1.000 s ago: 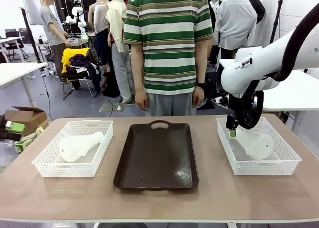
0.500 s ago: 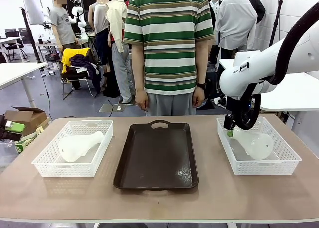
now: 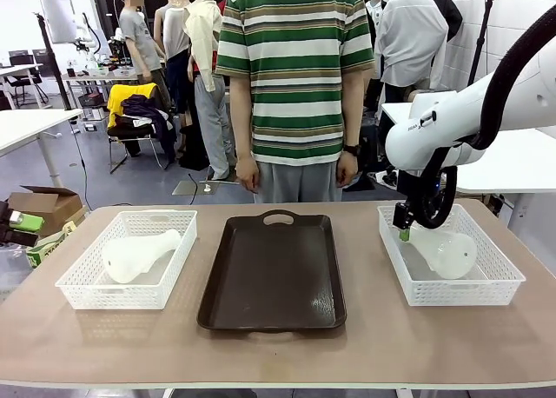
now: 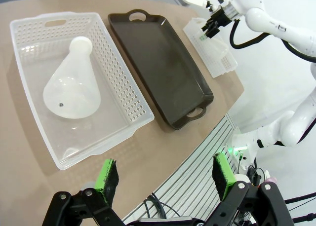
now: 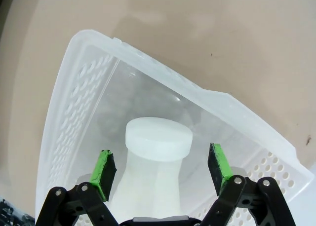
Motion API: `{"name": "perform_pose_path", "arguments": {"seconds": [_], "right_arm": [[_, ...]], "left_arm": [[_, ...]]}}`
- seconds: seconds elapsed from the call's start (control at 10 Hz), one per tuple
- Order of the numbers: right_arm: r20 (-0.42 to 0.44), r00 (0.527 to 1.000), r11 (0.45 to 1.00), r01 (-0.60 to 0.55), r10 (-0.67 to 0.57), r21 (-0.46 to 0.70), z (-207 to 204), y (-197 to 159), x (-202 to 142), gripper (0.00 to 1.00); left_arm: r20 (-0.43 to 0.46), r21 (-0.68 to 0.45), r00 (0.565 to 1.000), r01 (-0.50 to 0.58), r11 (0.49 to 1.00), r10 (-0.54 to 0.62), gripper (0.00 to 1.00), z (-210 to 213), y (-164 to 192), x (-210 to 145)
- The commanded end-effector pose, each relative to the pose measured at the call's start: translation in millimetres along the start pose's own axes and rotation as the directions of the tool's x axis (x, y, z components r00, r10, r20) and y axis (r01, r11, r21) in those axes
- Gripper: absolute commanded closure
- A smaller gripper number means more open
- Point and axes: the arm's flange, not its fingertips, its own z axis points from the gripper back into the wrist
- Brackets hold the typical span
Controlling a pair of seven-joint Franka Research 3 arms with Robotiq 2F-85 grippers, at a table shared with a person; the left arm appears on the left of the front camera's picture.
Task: Prepare the laboratory tools.
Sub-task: Pick up the Big flask that the person points to.
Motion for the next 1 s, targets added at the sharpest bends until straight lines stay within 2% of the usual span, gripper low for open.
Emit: {"name": "perform_pose_path", "arguments": {"seconds": [0.0,0.3,0.4,0.9], "right_arm": [[0.037,0.999,0.999,-0.025,0.024,0.026,-9,0,-1,0.43],[0.023,1.000,0.999,-0.021,0.020,0.047,-20,-1,1,0.97],[0.018,1.000,0.999,-0.018,0.017,0.048,-24,-2,2,1.00],[0.042,0.999,0.998,0.009,-0.012,0.058,-17,-8,-3,1.00]], "left_arm": [[0.022,-0.016,1.000,0.021,1.000,-0.020,0.00,1,2,1],[0.022,-0.016,1.000,0.021,1.000,-0.020,0.00,1,2,1],[0.022,-0.016,1.000,0.021,1.000,-0.020,0.00,1,2,1],[0.022,-0.016,1.000,0.021,1.000,-0.020,0.00,1,2,1]]}}
